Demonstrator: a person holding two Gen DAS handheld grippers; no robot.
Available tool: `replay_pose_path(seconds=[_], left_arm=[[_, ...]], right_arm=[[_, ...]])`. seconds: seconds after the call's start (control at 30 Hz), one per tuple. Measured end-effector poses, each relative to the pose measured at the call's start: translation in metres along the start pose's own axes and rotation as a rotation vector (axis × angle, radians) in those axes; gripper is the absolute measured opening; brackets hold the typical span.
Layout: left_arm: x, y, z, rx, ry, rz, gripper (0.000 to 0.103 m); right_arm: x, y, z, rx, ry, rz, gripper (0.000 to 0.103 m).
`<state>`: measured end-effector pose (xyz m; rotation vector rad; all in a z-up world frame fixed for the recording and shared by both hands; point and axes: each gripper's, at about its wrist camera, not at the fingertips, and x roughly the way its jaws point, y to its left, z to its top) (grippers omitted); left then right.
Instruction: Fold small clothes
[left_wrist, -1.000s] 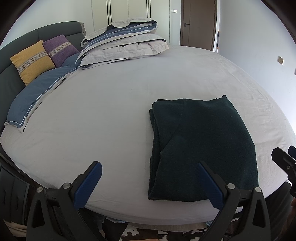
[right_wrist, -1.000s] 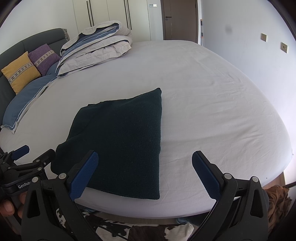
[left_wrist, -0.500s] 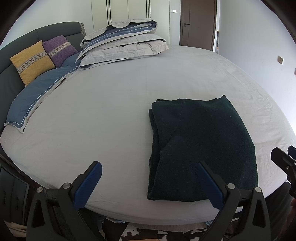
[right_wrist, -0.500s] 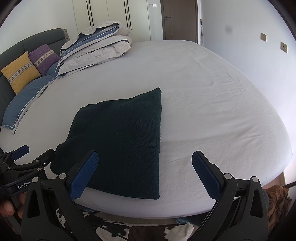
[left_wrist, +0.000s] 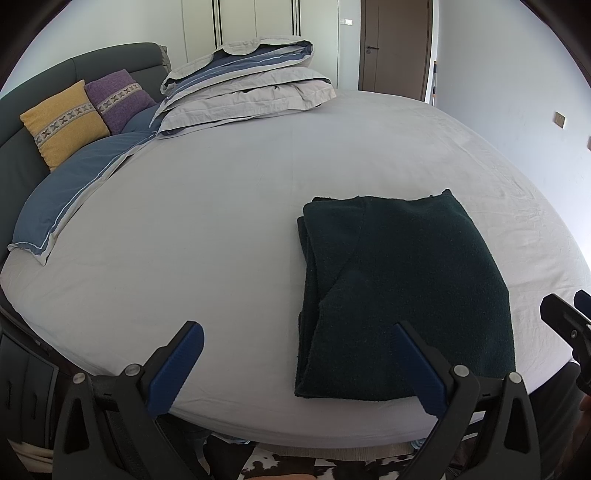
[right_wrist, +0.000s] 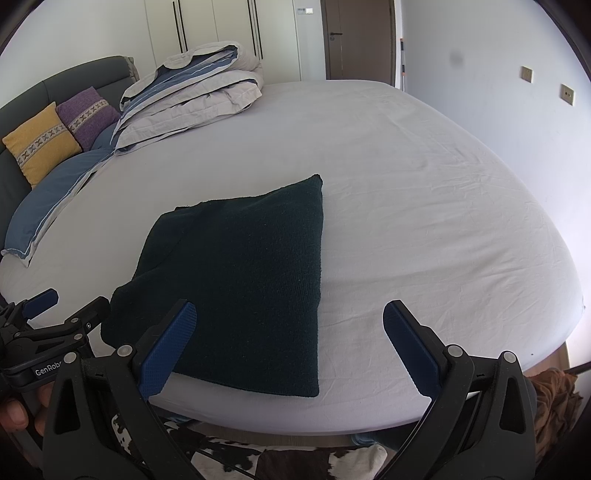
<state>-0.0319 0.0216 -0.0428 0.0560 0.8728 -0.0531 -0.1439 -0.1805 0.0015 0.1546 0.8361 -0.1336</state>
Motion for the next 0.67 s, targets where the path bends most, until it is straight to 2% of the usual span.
replay_pose_path(seconds=[0.67], left_arm=[[0.0025,-0.0020,0.0033,0.007,0.002,-0.010,0.103]], right_arm=[[0.0004,0.0011,-0.0016,0.002,0.000,0.000,0.103]])
